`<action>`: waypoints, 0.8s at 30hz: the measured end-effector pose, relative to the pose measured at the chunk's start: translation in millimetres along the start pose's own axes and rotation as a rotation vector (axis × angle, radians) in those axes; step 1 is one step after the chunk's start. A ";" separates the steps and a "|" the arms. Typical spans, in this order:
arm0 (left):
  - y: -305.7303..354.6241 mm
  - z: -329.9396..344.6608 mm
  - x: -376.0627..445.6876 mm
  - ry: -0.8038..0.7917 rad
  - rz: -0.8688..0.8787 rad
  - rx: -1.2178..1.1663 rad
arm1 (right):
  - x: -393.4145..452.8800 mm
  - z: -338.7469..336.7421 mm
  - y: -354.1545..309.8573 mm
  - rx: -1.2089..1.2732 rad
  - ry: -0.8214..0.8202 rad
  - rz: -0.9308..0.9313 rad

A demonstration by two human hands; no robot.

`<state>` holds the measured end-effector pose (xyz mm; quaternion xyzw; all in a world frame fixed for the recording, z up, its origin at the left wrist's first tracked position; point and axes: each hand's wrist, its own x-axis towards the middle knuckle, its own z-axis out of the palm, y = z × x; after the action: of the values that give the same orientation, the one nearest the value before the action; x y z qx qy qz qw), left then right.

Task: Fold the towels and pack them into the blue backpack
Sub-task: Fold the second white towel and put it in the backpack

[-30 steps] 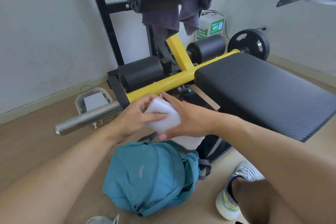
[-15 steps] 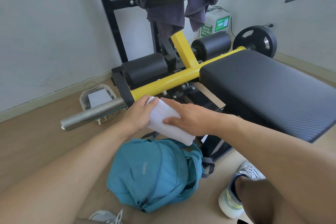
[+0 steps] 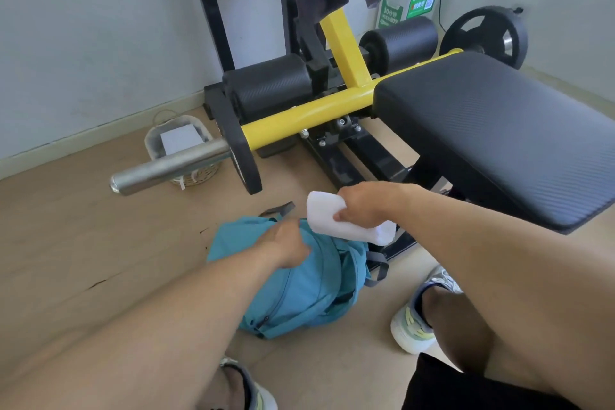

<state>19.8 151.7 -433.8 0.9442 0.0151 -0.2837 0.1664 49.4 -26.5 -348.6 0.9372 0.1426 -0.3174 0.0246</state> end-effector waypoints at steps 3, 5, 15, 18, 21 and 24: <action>6.2 33.2 -6.3 -0.124 0.003 0.174 | 4.9 7.1 -0.5 -0.049 -0.050 0.028; 10.7 43.4 -5.9 -0.113 0.042 0.333 | 8.5 9.0 0.8 -0.057 -0.052 0.030; 18.3 137.9 3.7 -0.034 0.075 0.561 | 25.7 25.1 10.8 -0.120 -0.015 -0.018; 4.8 143.5 12.4 -0.002 0.080 0.529 | 29.7 25.2 15.1 -0.099 -0.040 -0.020; -1.2 133.0 16.0 0.065 -0.015 0.218 | 31.3 24.1 15.7 -0.092 -0.067 -0.016; -4.3 121.2 12.7 0.110 -0.196 -0.143 | 32.0 20.1 10.4 -0.090 -0.078 -0.014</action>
<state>-34.4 115.8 -537.0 0.9381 0.1364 -0.2446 0.2037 64.7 -31.2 -384.3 0.9210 0.1620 -0.3473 0.0700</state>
